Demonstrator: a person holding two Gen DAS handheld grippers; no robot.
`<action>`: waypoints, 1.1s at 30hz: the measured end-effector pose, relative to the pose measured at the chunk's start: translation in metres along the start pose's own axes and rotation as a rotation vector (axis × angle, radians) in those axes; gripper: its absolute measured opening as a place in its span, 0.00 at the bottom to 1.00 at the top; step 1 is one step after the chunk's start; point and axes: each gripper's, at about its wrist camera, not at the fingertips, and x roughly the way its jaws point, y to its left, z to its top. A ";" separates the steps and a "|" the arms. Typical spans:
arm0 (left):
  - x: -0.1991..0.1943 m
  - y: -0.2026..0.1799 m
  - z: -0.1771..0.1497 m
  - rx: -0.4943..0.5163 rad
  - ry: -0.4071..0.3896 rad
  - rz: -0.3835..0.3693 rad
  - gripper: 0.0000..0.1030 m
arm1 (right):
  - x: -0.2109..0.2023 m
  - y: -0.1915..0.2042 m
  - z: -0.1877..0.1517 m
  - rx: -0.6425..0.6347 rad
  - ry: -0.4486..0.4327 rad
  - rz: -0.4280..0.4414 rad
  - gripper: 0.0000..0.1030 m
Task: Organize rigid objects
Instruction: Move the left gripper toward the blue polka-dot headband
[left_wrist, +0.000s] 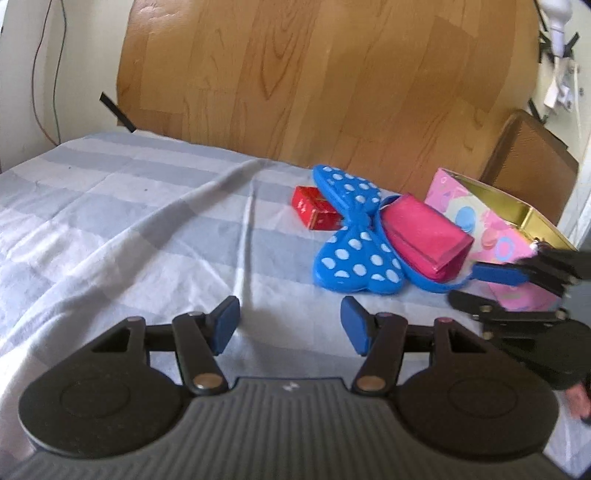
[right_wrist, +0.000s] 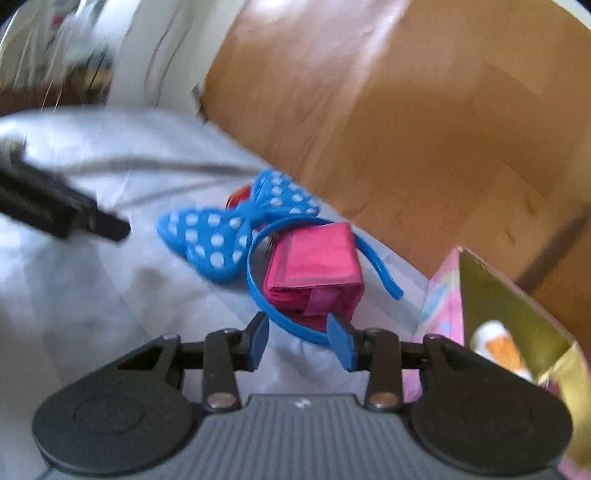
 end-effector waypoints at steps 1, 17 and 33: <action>0.000 -0.002 0.000 0.005 -0.008 -0.004 0.64 | 0.004 0.002 0.002 -0.040 0.009 0.014 0.35; -0.023 0.049 -0.005 -0.304 -0.118 -0.011 0.72 | -0.010 0.037 0.067 0.274 -0.015 0.429 0.08; 0.011 -0.009 0.028 -0.081 0.053 0.005 0.53 | -0.057 -0.031 -0.025 0.603 -0.026 0.157 0.24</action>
